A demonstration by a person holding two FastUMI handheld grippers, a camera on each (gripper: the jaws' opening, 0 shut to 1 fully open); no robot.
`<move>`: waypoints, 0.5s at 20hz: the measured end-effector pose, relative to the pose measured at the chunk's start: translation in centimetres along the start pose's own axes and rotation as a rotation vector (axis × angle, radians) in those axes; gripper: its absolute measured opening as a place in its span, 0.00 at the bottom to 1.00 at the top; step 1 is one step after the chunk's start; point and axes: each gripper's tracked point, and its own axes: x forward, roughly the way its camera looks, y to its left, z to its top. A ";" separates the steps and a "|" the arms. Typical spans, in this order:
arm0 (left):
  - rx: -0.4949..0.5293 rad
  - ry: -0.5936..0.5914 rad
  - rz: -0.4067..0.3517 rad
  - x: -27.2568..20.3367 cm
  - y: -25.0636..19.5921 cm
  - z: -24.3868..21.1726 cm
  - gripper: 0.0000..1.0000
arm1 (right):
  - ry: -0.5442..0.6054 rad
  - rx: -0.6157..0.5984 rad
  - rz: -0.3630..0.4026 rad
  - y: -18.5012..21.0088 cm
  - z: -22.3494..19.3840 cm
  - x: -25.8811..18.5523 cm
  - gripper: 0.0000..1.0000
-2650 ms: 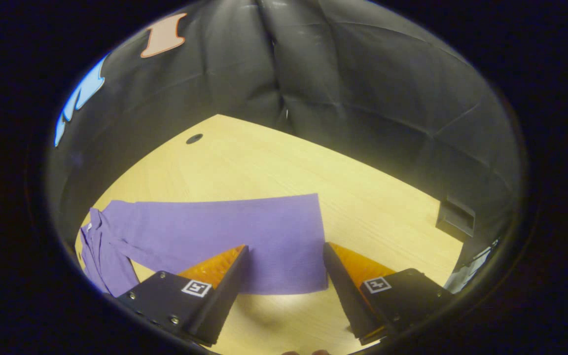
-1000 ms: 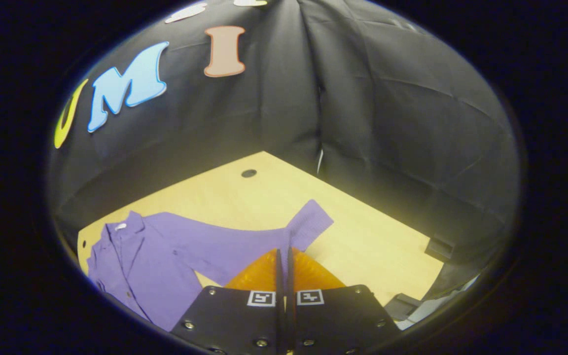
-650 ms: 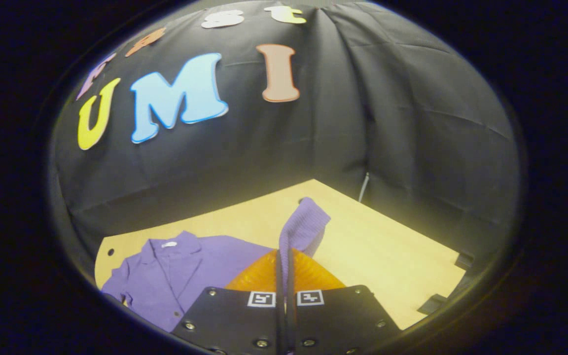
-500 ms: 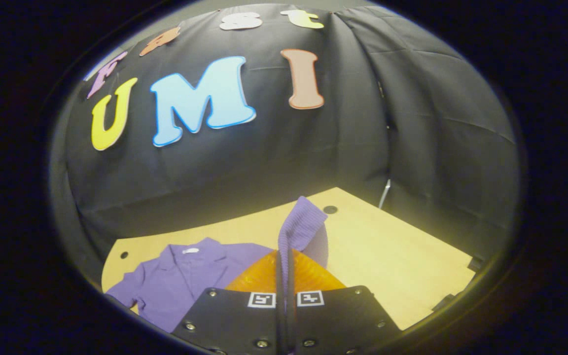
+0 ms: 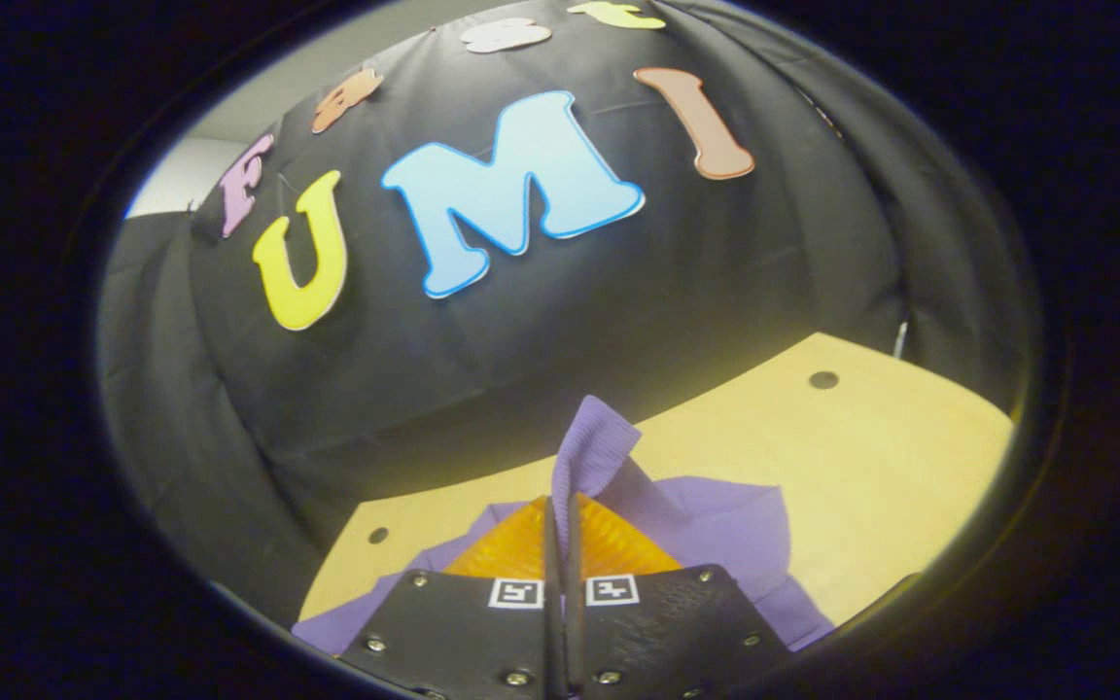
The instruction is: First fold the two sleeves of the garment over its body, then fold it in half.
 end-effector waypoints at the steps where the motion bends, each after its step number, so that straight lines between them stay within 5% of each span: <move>1: -0.001 0.006 0.015 -0.2 0.3 -0.2 0.97 | 0.008 0.010 0.031 0.9 -0.5 0.5 0.01; 10: -0.034 0.107 0.169 -1.1 2.0 -2.4 0.98 | 0.181 0.061 0.163 4.5 -8.7 4.7 0.02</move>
